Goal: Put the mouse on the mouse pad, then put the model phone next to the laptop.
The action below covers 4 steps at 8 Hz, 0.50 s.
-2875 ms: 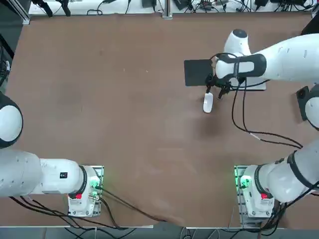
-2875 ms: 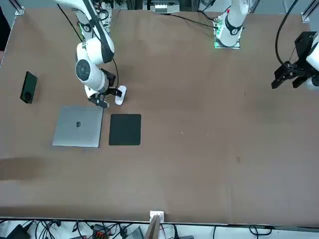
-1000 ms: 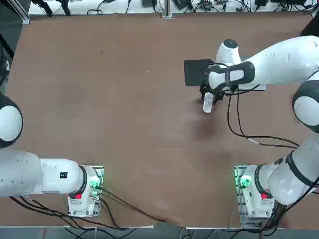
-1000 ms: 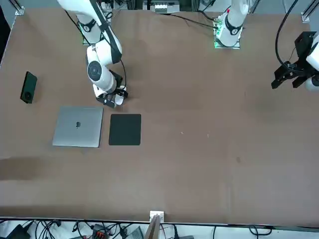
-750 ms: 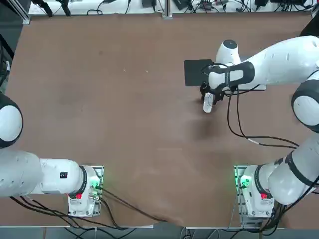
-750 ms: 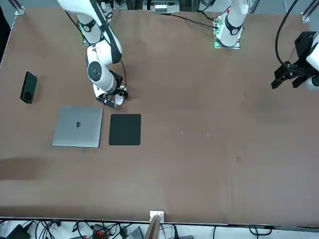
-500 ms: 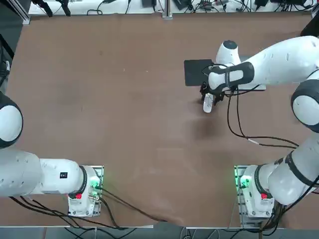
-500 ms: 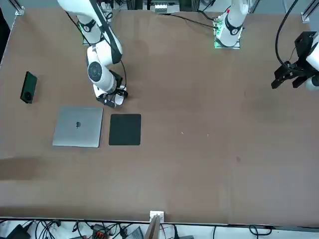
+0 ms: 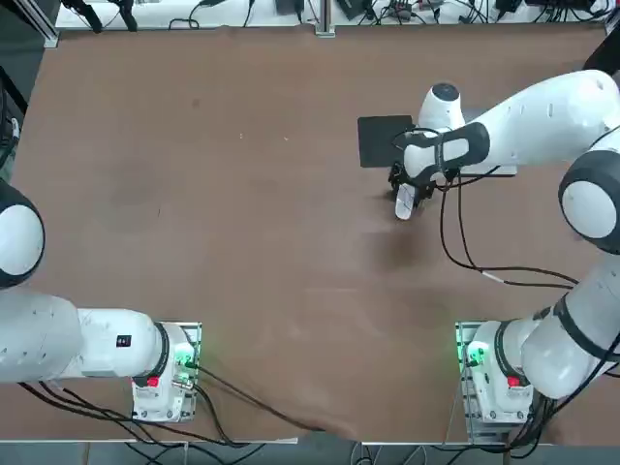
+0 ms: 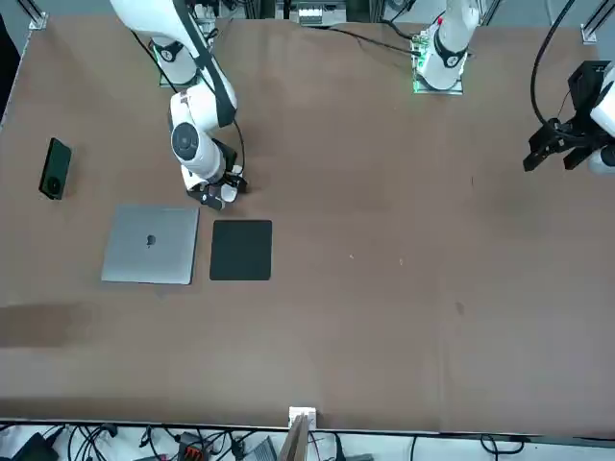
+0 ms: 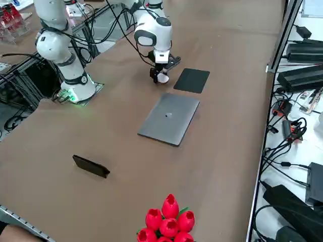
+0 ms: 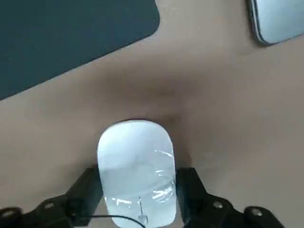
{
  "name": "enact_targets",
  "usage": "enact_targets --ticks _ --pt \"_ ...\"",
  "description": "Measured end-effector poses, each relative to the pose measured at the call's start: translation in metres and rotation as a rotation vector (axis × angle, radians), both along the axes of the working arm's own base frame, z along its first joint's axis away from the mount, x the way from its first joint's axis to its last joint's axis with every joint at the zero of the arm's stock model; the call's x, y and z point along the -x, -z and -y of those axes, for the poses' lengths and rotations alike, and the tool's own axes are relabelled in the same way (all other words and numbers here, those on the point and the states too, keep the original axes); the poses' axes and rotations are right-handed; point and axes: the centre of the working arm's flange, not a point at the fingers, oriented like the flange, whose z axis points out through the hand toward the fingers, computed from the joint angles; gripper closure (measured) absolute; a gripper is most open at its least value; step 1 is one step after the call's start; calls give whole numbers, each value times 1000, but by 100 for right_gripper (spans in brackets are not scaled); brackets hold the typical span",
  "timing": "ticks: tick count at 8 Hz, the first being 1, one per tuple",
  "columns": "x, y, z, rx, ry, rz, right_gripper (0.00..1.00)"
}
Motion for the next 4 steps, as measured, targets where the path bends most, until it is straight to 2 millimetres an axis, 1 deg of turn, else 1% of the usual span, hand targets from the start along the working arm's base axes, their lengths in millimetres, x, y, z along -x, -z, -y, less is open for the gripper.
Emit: enact_targets --ticks 1,2,3,4 --pt "-3 -4 -2 -4 6 9 21" --pt "-9 -10 -5 -9 14 19 21" --pt "-17 -21 -8 -14 20 16 21" --pt "-31 -39 -11 -18 32 2 21"
